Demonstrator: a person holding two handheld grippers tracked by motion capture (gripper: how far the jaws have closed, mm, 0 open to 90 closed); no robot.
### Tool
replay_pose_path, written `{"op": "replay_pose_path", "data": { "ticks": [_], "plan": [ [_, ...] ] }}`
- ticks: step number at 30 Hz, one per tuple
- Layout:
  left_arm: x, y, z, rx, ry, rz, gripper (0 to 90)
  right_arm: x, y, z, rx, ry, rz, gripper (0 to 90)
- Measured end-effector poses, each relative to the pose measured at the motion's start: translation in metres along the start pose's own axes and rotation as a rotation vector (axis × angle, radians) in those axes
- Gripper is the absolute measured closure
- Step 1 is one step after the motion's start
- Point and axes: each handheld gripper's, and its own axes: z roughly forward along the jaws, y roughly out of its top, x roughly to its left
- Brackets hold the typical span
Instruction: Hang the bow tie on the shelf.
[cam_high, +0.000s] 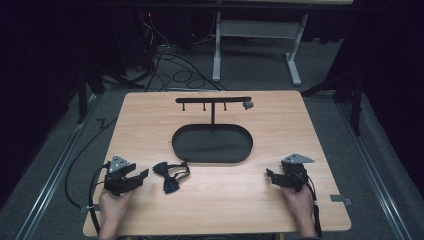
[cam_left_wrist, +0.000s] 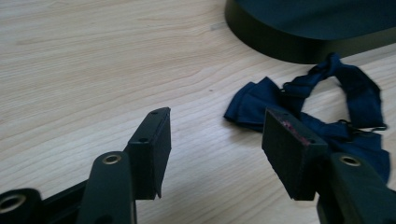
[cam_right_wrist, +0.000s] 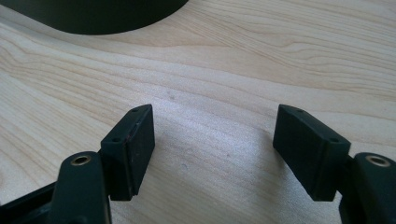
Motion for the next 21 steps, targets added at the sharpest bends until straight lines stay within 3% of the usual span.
{"op": "replay_pose_path", "data": {
  "ticks": [7,13,21],
  "plan": [
    [-0.019,0.012,0.002,-0.01,-0.058,0.038,45.2,0.0,0.0,0.0,0.0,0.003,-0.002,30.2],
    [-0.035,0.024,0.013,-0.008,-0.096,0.081,48.1,0.0,0.0,0.0,0.001,0.005,-0.001,30.2],
    [-0.045,0.034,0.029,0.023,-0.091,0.141,51.2,0.0,0.0,0.0,0.001,0.004,-0.002,30.2]
  ]
}}
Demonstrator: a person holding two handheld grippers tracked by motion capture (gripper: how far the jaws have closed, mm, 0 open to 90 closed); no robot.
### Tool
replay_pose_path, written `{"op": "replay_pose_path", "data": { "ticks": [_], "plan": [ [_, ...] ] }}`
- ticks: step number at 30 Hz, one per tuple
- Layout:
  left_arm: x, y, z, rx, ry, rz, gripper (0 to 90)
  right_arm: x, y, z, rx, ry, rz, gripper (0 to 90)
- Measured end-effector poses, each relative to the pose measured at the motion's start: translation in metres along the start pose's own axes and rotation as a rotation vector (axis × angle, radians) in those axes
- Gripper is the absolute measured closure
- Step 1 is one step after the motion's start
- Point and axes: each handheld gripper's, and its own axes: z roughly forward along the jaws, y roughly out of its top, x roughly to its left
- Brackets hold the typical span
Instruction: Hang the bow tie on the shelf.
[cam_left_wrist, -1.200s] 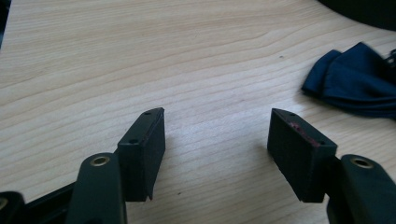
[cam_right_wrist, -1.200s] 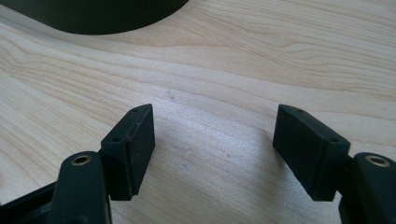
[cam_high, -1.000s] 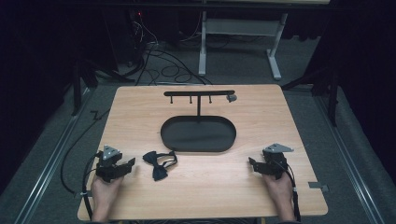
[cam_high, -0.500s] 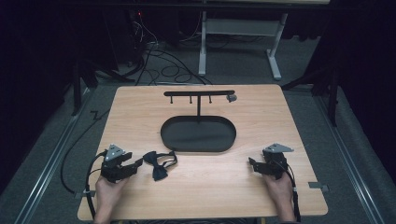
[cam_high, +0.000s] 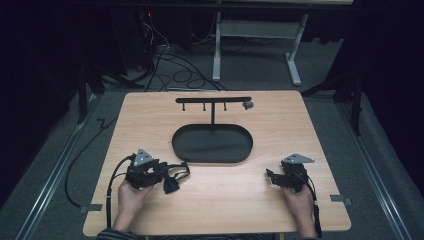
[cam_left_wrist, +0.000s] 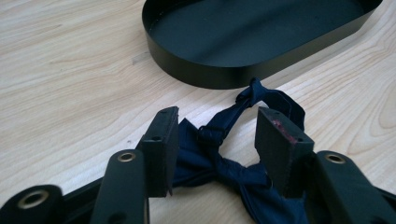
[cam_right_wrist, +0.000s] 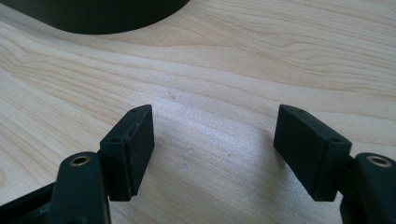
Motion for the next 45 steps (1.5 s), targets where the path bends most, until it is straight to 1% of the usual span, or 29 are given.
{"op": "replay_pose_path", "data": {
  "ticks": [1,2,4,8,12,14,16,19,20,21,23,24,25,27,30,37,45],
  "plan": [
    [0.0,0.001,0.002,0.002,-0.001,0.004,52.1,0.0,0.0,0.0,0.0,0.0,0.0,30.2],
    [0.0,0.002,0.005,0.017,0.0,0.011,52.3,0.0,0.0,0.0,0.0,0.0,0.0,30.2],
    [-0.001,0.004,0.011,0.03,0.001,0.023,53.0,0.0,0.0,0.0,0.0,0.0,0.0,30.2],
    [-0.002,0.007,0.022,0.045,-0.013,0.032,54.2,0.0,0.0,0.0,0.0,-0.001,0.0,30.2],
    [-0.003,0.008,0.031,0.075,-0.023,0.048,56.2,0.0,0.0,0.0,0.0,-0.001,0.0,30.3],
    [-0.003,0.008,0.035,0.086,-0.022,0.044,59.1,0.0,0.0,0.0,0.0,0.0,0.001,30.3],
    [-0.003,0.008,0.04,0.102,-0.03,0.043,61.9,0.0,0.0,0.0,0.0,0.0,0.001,30.3],
    [-0.003,0.007,0.043,0.119,-0.04,0.049,68.9,0.0,0.0,0.0,0.0,0.0,0.001,30.3],
    [-0.003,0.006,0.043,0.122,-0.036,0.049,72.1,0.0,0.0,0.0,0.0,0.0,0.001,30.3],
    [-0.003,0.006,0.043,0.126,-0.03,0.049,74.3,0.0,0.0,0.0,0.0,-0.001,0.001,30.3],
    [-0.002,0.006,0.043,0.127,-0.038,0.052,83.3,0.0,0.0,0.0,0.0,-0.001,0.0,30.3],
    [-0.003,0.006,0.042,0.13,-0.036,0.059,83.3,0.0,0.0,0.0,0.0,-0.001,0.0,30.3],
    [-0.003,0.006,0.042,0.132,-0.034,0.067,85.1,0.0,0.0,0.0,0.0,-0.001,0.0,30.3],
    [-0.003,0.006,0.041,0.131,-0.032,0.07,88.0,0.0,0.0,0.0,0.0,-0.001,0.001,30.3],
    [-0.003,0.007,0.037,0.12,-0.028,0.076,88.8,0.0,0.0,0.0,0.0,-0.001,0.0,30.3],
    [-0.002,0.01,0.024,0.094,-0.033,0.073,89.4,0.0,0.0,0.0,0.0,-0.001,0.0,30.3],
    [0.001,0.012,0.005,0.036,-0.049,0.047,89.6,0.0,0.0,0.0,0.0,-0.001,-0.002,30.1]
  ]
}}
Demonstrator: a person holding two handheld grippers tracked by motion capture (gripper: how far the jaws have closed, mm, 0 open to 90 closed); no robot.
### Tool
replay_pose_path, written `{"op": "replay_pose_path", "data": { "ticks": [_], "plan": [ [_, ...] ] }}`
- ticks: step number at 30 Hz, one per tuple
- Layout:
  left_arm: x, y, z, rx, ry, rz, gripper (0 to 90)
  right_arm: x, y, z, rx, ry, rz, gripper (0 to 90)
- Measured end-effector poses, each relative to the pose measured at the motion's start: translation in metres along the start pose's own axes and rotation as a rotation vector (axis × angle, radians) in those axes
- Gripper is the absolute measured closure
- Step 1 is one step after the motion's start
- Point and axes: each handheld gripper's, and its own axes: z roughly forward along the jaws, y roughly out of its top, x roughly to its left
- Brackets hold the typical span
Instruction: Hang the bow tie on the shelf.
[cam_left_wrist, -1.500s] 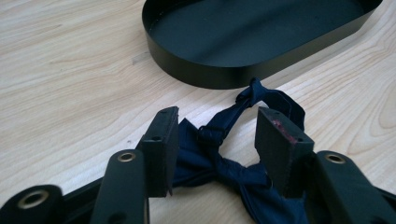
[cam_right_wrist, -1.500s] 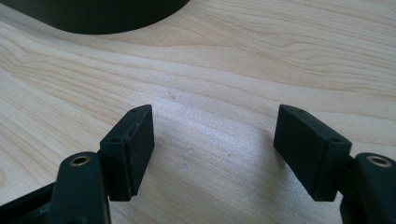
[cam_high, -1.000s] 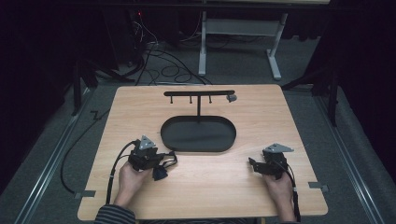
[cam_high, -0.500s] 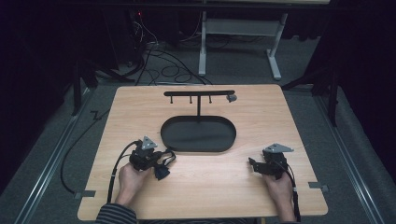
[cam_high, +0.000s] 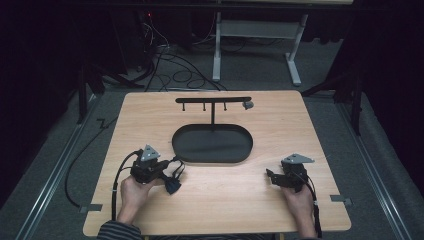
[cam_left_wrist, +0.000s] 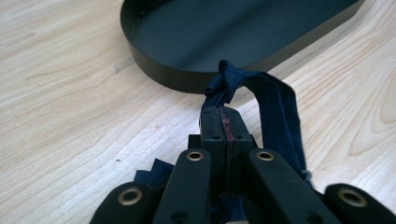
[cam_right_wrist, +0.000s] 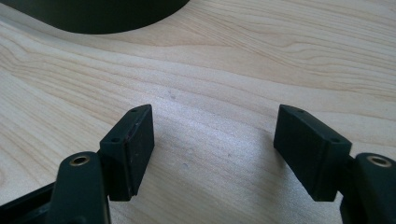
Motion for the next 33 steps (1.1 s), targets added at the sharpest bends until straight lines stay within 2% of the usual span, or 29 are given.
{"op": "replay_pose_path", "data": {
  "ticks": [3,9,14,27,33],
  "plan": [
    [0.0,0.001,-0.007,-0.026,-0.009,-0.011,89.6,0.0,0.0,0.0,0.0,0.0,0.0,30.2],
    [-0.001,0.01,-0.021,-0.071,-0.009,0.002,89.7,0.0,0.0,0.0,0.001,0.0,0.001,30.2],
    [0.002,0.017,-0.031,-0.113,-0.017,-0.01,89.8,0.0,0.0,0.0,0.0,0.0,0.0,30.2],
    [0.005,0.031,-0.042,-0.17,-0.043,-0.018,89.8,0.0,0.0,0.0,0.0,0.0,0.001,30.2],
    [0.005,0.039,-0.043,-0.171,-0.046,-0.008,89.8,0.0,0.0,0.0,0.0,0.0,0.002,30.3]
  ]
}}
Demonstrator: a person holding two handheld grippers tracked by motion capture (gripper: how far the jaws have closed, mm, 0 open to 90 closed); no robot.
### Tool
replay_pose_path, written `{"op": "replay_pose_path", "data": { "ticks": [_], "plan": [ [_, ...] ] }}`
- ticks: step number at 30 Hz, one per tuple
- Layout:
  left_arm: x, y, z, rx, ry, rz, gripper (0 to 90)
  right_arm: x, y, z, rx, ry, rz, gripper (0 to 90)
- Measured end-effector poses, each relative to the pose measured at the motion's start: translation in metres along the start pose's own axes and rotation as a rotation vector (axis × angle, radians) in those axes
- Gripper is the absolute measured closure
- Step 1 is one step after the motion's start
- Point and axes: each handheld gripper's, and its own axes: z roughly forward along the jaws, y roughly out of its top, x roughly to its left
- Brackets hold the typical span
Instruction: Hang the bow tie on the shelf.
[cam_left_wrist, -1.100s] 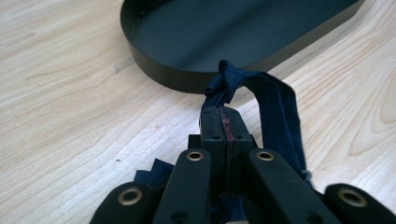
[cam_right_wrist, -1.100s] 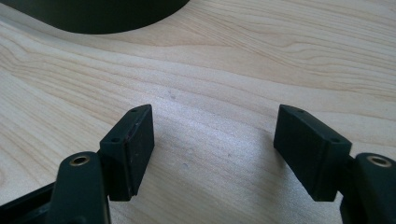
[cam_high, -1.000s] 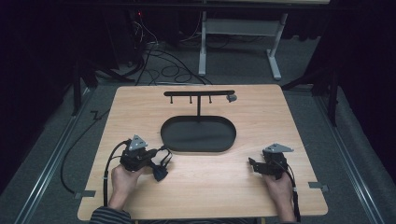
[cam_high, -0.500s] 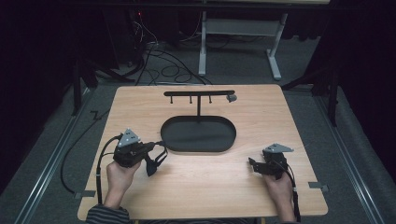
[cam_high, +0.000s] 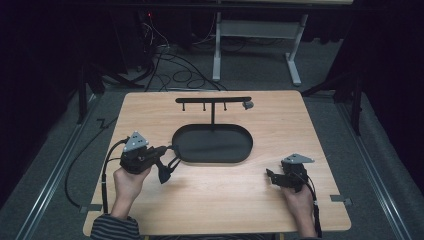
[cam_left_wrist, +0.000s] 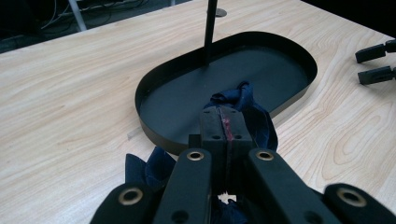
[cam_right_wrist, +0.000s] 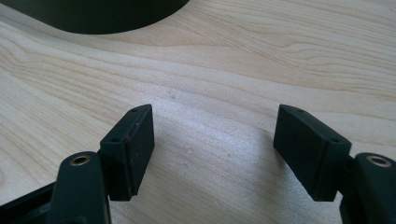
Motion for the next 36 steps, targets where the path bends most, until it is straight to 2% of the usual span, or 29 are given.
{"op": "replay_pose_path", "data": {
  "ticks": [4,9,14,30,36],
  "plan": [
    [0.001,0.006,-0.001,-0.003,0.003,0.001,89.7,0.0,0.0,0.0,0.0,0.0,0.0,30.3],
    [0.002,0.017,-0.002,-0.03,-0.022,-0.014,89.8,0.0,0.0,0.0,0.0,0.002,-0.001,30.2],
    [0.0,0.03,0.0,-0.025,-0.01,0.01,89.7,-0.001,0.0,0.0,0.0,0.003,-0.001,30.1],
    [0.005,0.068,0.006,-0.057,0.016,0.031,89.7,0.0,0.0,0.0,0.0,0.005,0.0,30.1],
    [0.008,0.077,0.012,-0.062,0.011,0.017,89.7,0.0,0.0,0.0,0.001,0.007,0.001,30.0]
  ]
}}
